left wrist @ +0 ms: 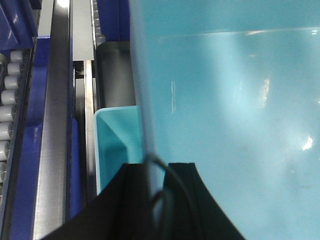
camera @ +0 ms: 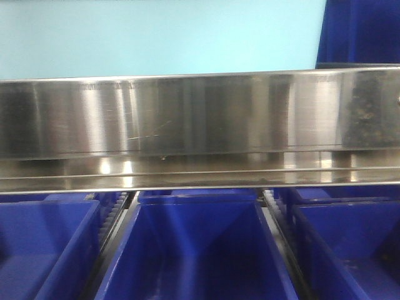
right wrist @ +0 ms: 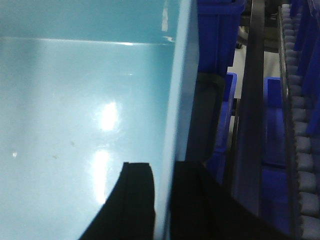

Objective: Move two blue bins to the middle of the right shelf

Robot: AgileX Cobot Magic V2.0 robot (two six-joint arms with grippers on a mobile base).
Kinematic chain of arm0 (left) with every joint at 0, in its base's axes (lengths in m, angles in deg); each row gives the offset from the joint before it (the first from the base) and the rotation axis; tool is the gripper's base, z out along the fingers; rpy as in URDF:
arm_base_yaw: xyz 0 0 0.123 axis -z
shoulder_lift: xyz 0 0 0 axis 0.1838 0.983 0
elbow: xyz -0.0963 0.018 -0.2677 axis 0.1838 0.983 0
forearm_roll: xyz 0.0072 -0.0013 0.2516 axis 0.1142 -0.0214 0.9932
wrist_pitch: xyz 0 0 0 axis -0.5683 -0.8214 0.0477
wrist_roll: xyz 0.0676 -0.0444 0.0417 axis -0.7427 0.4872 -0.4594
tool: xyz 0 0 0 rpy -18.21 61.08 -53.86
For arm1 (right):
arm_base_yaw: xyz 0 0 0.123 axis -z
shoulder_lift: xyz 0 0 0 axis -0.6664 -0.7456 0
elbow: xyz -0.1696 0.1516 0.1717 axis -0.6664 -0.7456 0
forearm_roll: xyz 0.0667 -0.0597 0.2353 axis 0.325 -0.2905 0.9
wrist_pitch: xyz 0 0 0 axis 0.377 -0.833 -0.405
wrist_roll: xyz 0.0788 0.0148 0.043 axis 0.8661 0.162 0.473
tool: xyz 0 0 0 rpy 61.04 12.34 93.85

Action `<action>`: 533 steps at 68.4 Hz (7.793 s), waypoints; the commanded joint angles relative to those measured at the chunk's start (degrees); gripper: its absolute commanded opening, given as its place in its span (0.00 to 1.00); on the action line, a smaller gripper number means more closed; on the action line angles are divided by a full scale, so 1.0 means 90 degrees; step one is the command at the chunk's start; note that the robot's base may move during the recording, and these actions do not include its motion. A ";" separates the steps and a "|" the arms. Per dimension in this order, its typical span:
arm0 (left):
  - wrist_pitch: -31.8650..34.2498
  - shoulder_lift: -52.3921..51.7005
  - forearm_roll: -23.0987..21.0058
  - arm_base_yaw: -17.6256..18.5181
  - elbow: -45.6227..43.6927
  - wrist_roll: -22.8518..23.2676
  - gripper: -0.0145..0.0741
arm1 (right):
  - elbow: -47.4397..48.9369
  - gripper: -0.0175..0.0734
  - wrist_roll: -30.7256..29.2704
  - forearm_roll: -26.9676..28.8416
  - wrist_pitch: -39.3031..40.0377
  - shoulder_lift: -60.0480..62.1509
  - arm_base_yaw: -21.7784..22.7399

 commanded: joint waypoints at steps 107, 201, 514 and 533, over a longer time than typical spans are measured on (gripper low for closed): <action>0.0221 -0.0076 -0.0177 -0.0803 -0.0066 -0.0623 0.04 | 0.0068 0.03 -0.0051 0.1391 0.0659 -0.0349 0.0023; -0.0099 0.0515 -0.0602 -0.0840 -0.0066 -0.0935 0.79 | 0.0068 0.77 -0.0051 0.0721 -0.0610 -0.0572 0.0036; 0.1507 -0.1214 -0.1236 -0.0693 0.1906 -0.1118 0.04 | 0.0195 0.03 0.0071 -0.0156 0.0394 -0.0269 -0.0474; 0.1507 -0.1214 -0.1236 -0.0693 0.1906 -0.1118 0.04 | 0.0195 0.03 0.0071 -0.0156 0.0394 -0.0269 -0.0474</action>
